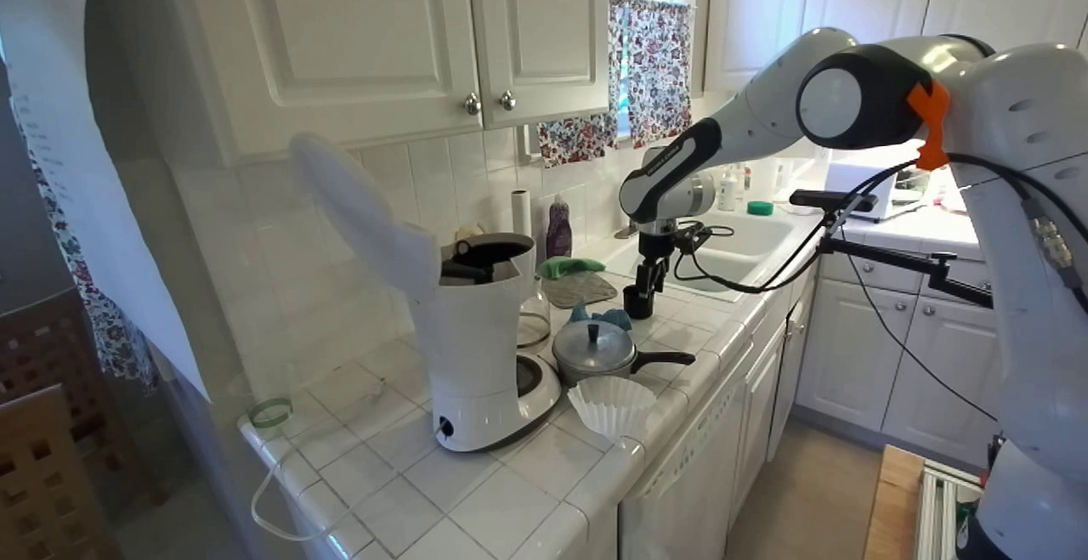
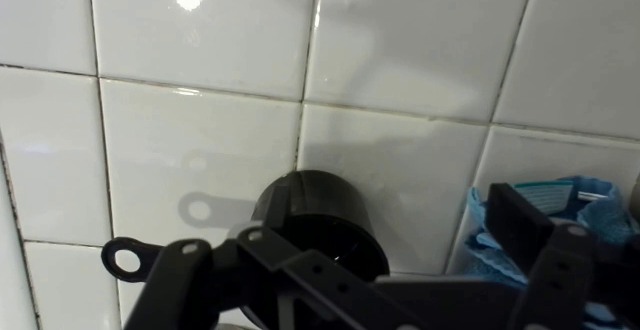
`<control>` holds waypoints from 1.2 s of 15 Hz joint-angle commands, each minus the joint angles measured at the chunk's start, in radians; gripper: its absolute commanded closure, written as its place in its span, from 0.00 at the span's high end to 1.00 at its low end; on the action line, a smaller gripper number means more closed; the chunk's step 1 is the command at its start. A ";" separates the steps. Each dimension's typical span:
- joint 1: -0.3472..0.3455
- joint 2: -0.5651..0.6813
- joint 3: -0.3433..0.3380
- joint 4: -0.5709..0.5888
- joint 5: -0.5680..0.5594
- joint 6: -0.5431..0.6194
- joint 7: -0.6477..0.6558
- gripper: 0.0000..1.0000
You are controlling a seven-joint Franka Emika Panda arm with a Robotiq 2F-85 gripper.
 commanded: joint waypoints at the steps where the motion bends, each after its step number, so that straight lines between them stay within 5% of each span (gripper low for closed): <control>1: -0.016 0.021 0.016 0.021 0.018 0.006 -0.026 1.00; 18: -0.002 0.032 -0.007 0.036 -0.020 -0.101 -0.008 1.00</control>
